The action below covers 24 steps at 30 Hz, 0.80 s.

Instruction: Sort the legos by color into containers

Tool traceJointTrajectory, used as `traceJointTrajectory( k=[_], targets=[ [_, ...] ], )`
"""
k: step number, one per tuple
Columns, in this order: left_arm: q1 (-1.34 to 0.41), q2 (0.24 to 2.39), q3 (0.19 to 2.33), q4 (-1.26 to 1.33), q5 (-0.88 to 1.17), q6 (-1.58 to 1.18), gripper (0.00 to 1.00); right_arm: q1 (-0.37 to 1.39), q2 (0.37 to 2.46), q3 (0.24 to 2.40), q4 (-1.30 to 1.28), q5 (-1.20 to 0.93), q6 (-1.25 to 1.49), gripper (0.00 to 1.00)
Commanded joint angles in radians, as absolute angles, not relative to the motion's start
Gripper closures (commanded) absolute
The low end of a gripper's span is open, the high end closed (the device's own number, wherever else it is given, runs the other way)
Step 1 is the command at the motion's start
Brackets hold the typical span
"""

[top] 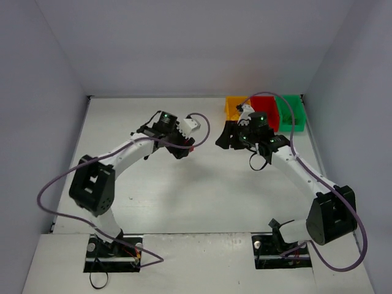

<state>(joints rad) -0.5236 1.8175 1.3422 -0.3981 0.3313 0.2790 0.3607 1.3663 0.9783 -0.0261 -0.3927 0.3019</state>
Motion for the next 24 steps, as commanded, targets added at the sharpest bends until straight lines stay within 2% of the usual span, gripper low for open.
traceJointTrajectory(
  k=[1,3,7,14,24],
  targets=[
    [-0.528,1.578,1.306,-0.189,0.374,0.235,0.68,0.360,1.374,1.100,0.005,-0.526,0.397,0.45],
    [-0.528,1.524,1.278,-0.166,0.403,0.233,0.66,0.368,1.385,1.132,0.005,-0.548,0.457,0.39],
    [-0.529,1.393,1.230,-0.150,0.457,0.230,0.64,0.382,1.399,1.207,0.005,-0.590,0.550,0.36],
    [-0.578,1.264,1.183,-0.181,0.427,0.290,0.63,0.422,1.413,1.296,0.005,-0.600,0.577,0.36],
    [-0.626,1.252,1.206,-0.227,0.370,0.321,0.64,0.486,1.442,1.336,0.005,-0.606,0.578,0.35]
  ],
)
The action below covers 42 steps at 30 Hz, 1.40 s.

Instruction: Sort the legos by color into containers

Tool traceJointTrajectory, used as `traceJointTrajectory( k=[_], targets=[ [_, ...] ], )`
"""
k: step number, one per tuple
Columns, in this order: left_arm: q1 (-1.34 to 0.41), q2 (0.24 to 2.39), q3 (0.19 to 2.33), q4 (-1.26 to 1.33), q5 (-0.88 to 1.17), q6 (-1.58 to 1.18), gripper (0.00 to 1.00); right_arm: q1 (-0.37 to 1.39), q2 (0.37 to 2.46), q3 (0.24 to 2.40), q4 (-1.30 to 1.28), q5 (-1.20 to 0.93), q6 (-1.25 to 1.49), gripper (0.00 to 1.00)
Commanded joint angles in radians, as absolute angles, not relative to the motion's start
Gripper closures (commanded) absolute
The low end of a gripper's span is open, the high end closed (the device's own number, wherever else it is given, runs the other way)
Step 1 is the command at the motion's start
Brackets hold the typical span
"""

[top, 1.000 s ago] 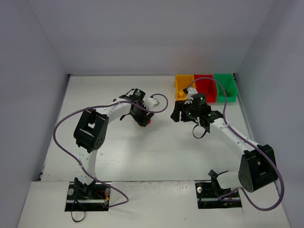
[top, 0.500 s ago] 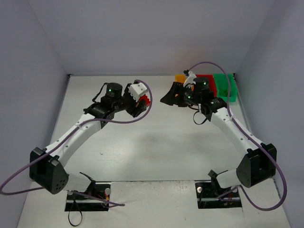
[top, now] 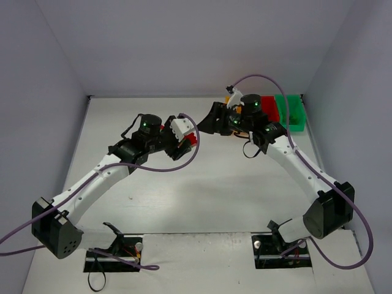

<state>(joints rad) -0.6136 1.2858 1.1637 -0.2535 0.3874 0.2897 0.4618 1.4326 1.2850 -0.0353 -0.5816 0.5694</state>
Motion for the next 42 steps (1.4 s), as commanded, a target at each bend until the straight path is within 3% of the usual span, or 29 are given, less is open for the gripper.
traceJointTrajectory(
  k=[1,11,19,21,22,24,25,26,27,35,42],
  targets=[
    [-0.627,1.253,1.207,-0.227,0.367,0.324,0.63,0.491,1.443,1.339,0.005,-0.604,0.577,0.35],
    [-0.658,1.259,1.212,-0.222,0.337,0.342,0.64,0.548,1.473,1.345,0.005,-0.614,0.569,0.37],
    [-0.660,1.270,1.212,-0.207,0.327,0.338,0.63,0.565,1.496,1.342,0.006,-0.650,0.557,0.46],
    [-0.660,1.275,1.212,-0.204,0.333,0.336,0.64,0.566,1.497,1.338,0.008,-0.661,0.557,0.52],
    [-0.660,1.276,1.212,-0.199,0.336,0.331,0.63,0.566,1.497,1.335,0.008,-0.663,0.557,0.63],
    [-0.660,1.279,1.209,-0.196,0.336,0.331,0.64,0.566,1.494,1.333,0.009,-0.660,0.551,0.73],
    [-0.660,1.281,1.207,-0.195,0.333,0.331,0.64,0.565,1.493,1.333,0.009,-0.660,0.548,0.90],
    [-0.660,1.284,1.200,-0.196,0.331,0.330,0.64,0.565,1.490,1.335,0.009,-0.658,0.543,0.96],
    [-0.660,1.285,1.197,-0.201,0.330,0.330,0.72,0.563,1.489,1.336,0.009,-0.660,0.542,1.00],
    [-0.657,1.285,1.103,-0.179,0.284,0.310,0.99,0.463,1.447,1.338,0.006,-0.683,0.515,1.00],
    [-0.646,1.301,1.065,-0.160,0.281,0.285,1.00,0.333,1.417,1.353,-0.046,-0.697,0.463,1.00]
  ],
)
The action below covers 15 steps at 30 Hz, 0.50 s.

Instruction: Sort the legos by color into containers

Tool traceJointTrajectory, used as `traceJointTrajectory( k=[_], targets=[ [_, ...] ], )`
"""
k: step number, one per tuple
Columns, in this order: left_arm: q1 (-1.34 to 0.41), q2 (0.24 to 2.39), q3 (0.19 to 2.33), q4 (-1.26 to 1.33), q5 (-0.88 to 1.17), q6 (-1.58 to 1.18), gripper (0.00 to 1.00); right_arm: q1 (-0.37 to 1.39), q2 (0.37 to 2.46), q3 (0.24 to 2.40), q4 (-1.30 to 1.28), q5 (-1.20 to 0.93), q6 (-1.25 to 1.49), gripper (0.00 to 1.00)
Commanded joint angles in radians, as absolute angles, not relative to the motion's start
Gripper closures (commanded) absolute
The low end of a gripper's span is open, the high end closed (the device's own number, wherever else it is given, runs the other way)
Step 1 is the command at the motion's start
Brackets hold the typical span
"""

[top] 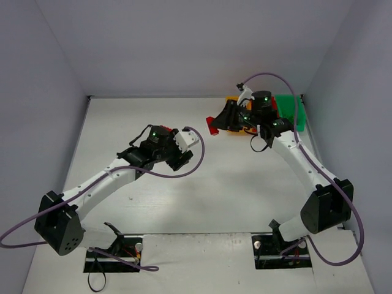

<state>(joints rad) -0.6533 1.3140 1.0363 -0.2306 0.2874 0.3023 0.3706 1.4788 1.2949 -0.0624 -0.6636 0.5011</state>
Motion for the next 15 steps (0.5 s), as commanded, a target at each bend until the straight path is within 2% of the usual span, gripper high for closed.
traceJointTrajectory(
  k=[1,3,4,7,12,15],
  targets=[
    [-0.647,1.299,1.065,-0.158,0.281,0.285,1.00,0.287,1.417,1.356,-0.057,-0.640,0.434,1.00],
    [-0.646,1.283,1.065,-0.153,0.279,0.284,1.00,0.240,1.427,1.374,-0.098,-0.516,0.401,1.00],
    [-0.647,1.275,1.066,-0.152,0.281,0.281,1.00,0.185,1.454,1.382,-0.106,-0.377,0.396,1.00],
    [-0.646,1.244,1.066,-0.149,0.293,0.269,1.00,0.100,1.553,1.428,-0.103,-0.136,0.396,1.00],
    [-0.647,1.186,1.055,-0.150,0.336,0.242,0.97,0.028,1.785,1.603,-0.101,-0.023,0.394,1.00],
    [-0.647,1.158,1.046,-0.144,0.347,0.226,0.94,0.011,1.982,1.744,-0.103,-0.012,0.377,0.96]
  ],
)
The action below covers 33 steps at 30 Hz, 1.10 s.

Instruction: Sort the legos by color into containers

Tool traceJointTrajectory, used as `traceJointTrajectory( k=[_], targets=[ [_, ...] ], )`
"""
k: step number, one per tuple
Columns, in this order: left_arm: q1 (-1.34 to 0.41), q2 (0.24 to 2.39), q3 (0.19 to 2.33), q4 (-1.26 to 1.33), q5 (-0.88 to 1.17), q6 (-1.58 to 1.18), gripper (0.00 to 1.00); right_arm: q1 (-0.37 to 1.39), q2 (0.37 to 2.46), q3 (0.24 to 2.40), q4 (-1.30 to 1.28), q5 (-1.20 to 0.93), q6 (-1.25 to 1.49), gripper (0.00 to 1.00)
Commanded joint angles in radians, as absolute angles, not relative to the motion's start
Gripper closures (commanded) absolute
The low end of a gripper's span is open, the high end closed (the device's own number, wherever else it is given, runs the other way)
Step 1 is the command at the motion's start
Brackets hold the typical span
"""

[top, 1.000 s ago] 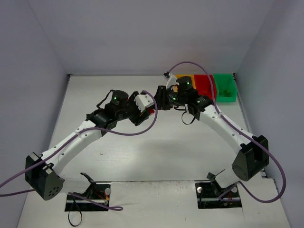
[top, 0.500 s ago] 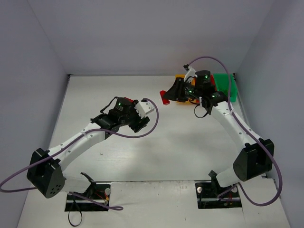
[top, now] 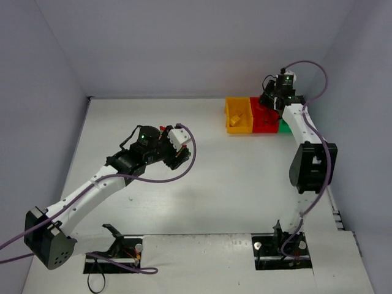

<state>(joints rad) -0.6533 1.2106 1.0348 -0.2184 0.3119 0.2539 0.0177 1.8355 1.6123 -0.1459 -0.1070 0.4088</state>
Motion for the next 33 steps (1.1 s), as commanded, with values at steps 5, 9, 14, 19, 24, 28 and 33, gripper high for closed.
traceJointTrajectory(
  k=[5,9,14,19,24,28,33],
  targets=[
    [-0.649,1.131,1.040,-0.143,0.357,0.207,0.93,0.005,2.140,1.916,-0.103,-0.003,0.380,0.71],
    [-0.649,1.118,1.039,-0.137,0.370,0.193,0.93,0.005,2.204,1.991,-0.104,0.023,0.359,0.43],
    [-0.649,1.118,1.032,-0.127,0.391,0.204,0.92,0.005,2.126,1.973,-0.104,-0.040,0.341,0.31],
    [-0.649,1.132,1.043,-0.112,0.422,0.233,0.91,0.055,1.896,1.792,-0.103,-0.266,0.339,0.36],
    [-0.649,1.157,1.063,-0.112,0.443,0.279,0.87,0.165,1.675,1.605,-0.103,-0.524,0.368,0.39],
    [-0.649,1.175,1.077,-0.118,0.433,0.304,0.86,0.270,1.565,1.484,-0.089,-0.662,0.397,0.39],
    [-0.649,1.177,1.092,-0.124,0.416,0.325,0.86,0.382,1.468,1.373,-0.055,-0.739,0.465,0.34]
  ],
)
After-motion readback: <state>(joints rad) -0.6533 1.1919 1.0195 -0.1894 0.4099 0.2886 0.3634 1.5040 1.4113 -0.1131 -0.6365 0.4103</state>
